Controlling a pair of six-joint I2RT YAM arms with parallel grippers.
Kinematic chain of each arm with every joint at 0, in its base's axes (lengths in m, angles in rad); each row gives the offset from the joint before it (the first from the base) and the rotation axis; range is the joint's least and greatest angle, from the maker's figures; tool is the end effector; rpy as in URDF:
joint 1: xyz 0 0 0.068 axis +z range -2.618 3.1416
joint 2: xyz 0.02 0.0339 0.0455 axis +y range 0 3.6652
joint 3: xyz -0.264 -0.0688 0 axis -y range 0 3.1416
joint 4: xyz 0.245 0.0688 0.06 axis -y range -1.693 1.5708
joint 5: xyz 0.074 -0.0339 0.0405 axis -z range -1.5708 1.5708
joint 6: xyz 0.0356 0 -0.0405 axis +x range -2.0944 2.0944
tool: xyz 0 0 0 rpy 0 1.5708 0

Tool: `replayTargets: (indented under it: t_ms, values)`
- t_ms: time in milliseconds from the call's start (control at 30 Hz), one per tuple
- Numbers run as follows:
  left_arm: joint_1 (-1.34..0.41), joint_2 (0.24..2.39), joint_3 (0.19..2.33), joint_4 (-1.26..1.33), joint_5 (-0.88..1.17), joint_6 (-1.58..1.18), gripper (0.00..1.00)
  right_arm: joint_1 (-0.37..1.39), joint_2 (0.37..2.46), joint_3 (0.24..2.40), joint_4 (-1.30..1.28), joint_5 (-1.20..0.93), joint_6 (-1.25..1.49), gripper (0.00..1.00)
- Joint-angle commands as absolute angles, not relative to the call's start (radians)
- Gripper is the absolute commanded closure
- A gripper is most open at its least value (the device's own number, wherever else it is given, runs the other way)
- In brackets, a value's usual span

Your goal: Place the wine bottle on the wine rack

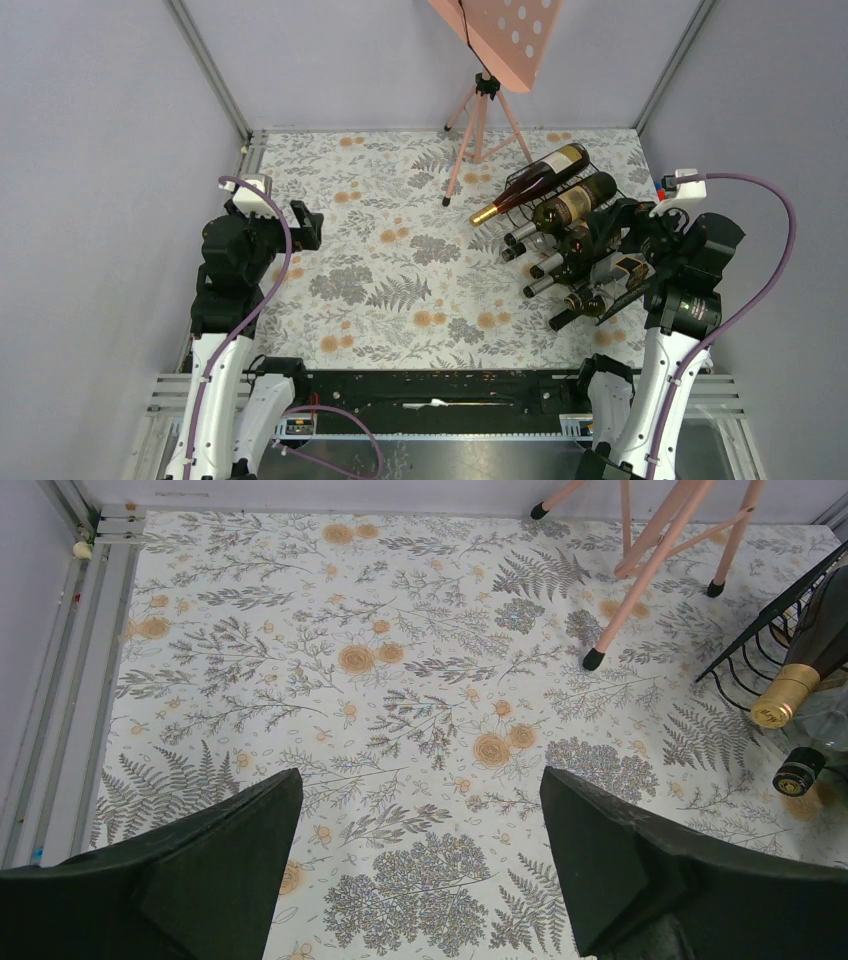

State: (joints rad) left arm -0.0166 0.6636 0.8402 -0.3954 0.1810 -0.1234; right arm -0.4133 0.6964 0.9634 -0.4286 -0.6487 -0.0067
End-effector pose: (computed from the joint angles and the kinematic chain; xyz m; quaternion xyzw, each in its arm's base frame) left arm 0.1490 -0.0089 0.3546 0.0150 0.7788 -0.1139 0.6167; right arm 0.1359 -0.0361 0.3889 -0.0564 0.7490 0.1095 0.6511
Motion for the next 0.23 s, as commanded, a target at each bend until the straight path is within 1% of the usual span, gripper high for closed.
replayTargets:
  t_ms: [0,200]
  values:
    - [-0.009,0.666,0.854,-0.348,0.202,-0.117,0.01,-0.417,0.695,0.973,-0.401,-0.670,-0.023,0.00]
    - [-0.010,0.658,0.854,-0.349,0.195,-0.114,0.01,-0.417,0.689,0.975,-0.401,-0.671,-0.023,0.01]
